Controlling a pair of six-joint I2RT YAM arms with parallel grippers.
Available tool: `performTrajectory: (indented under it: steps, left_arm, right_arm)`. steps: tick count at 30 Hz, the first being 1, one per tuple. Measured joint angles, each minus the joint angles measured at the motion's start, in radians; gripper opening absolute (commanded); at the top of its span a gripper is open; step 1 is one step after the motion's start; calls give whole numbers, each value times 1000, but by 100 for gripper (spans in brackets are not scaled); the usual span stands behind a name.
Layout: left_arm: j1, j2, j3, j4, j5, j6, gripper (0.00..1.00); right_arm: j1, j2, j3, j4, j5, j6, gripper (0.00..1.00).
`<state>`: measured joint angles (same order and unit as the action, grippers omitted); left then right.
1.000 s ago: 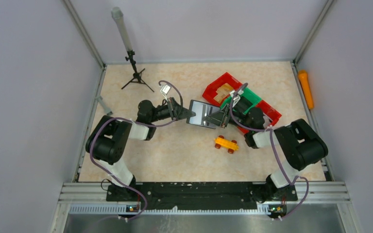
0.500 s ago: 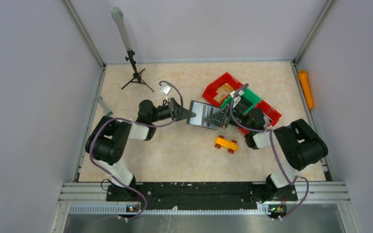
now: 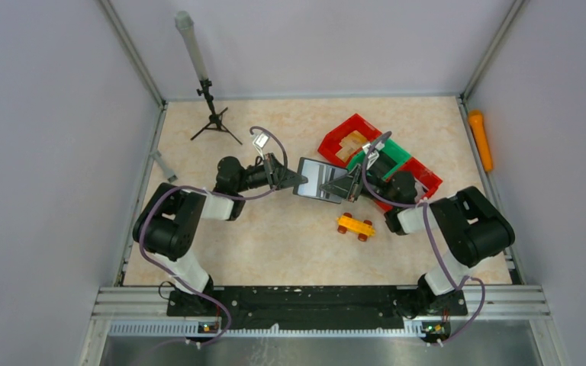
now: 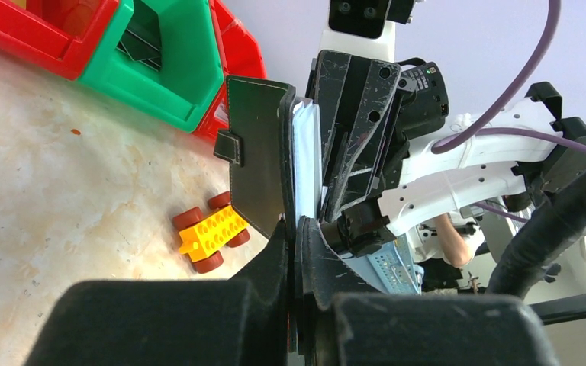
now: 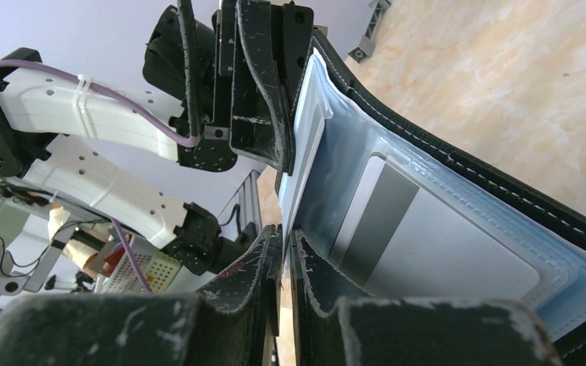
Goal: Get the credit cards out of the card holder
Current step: Remove the credit card from the card holder.
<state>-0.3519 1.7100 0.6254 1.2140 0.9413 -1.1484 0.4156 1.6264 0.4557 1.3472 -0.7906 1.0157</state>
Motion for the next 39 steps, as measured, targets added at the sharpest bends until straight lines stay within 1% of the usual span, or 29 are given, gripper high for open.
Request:
performTrajectory:
  steps: [3, 5, 8, 20, 24, 39]
  left_arm:
    - [0, -2, 0, -3, 0, 2, 0]
    - [1, -2, 0, -3, 1, 3, 0]
    - [2, -2, 0, -4, 2, 5, 0]
    - [7, -26, -2, -28, 4, 29, 0]
    - [10, -29, -4, -34, 4, 30, 0]
    - [34, -43, -20, -56, -19, 48, 0]
  right_arm:
    - [-2, 1, -4, 8, 0, 2, 10]
    - [-2, 6, -4, 15, 0, 3, 7]
    - [-2, 6, -4, 16, 0, 6, 6]
    - [-5, 11, -4, 23, 1, 10, 5]
    - [-6, 11, -4, 23, 1, 11, 0]
    - [-25, 13, -4, 7, 9, 8, 0]
